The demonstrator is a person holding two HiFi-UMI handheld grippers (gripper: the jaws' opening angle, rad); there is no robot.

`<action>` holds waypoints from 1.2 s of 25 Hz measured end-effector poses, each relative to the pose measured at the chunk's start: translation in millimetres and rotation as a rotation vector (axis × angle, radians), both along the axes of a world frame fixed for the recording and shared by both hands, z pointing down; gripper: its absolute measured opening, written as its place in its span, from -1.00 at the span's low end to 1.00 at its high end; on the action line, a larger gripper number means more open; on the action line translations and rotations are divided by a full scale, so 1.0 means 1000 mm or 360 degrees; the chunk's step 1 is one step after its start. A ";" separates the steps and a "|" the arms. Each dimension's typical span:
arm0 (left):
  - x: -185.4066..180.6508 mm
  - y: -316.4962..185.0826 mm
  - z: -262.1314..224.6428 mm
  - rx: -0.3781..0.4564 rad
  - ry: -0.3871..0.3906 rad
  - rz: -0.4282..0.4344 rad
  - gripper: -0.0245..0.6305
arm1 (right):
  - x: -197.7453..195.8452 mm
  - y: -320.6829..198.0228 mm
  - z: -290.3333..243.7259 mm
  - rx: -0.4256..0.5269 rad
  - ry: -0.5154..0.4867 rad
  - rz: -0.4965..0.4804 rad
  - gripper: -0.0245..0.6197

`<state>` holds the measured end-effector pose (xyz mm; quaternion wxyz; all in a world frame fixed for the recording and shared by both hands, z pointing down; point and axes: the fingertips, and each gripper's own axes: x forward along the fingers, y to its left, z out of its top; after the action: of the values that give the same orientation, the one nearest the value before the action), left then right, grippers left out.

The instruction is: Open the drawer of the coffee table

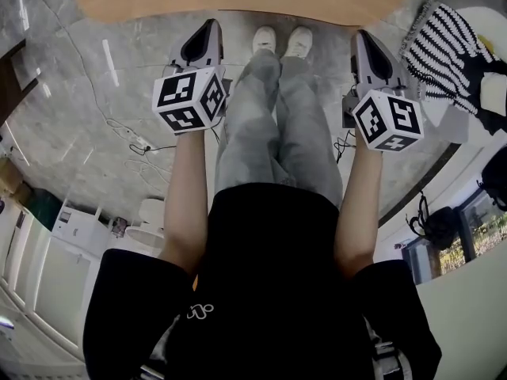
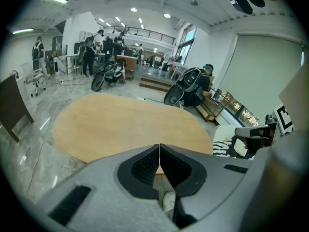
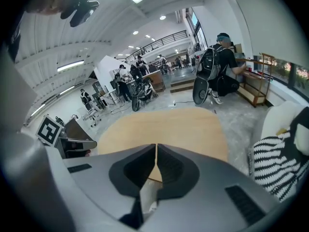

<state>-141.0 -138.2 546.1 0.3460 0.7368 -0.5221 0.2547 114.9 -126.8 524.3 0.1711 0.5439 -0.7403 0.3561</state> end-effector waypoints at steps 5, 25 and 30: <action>-0.001 0.010 0.042 -0.0055 -0.0001 -0.0025 -0.90 | -0.005 0.015 0.038 -0.0071 -0.0001 -0.0038 -0.88; -0.033 0.041 0.184 -0.0268 -0.0257 0.0068 -0.89 | -0.002 0.055 0.161 -0.0244 0.0146 -0.0186 -0.88; -0.034 0.047 0.212 -0.0341 -0.0275 0.0083 -0.89 | 0.002 0.059 0.180 -0.0277 0.0167 -0.0245 -0.88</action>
<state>-175.4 -91.5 757.7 0.3697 0.6842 -0.5005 0.3804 116.7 -67.6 704.5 0.2829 0.4864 -0.7362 0.3759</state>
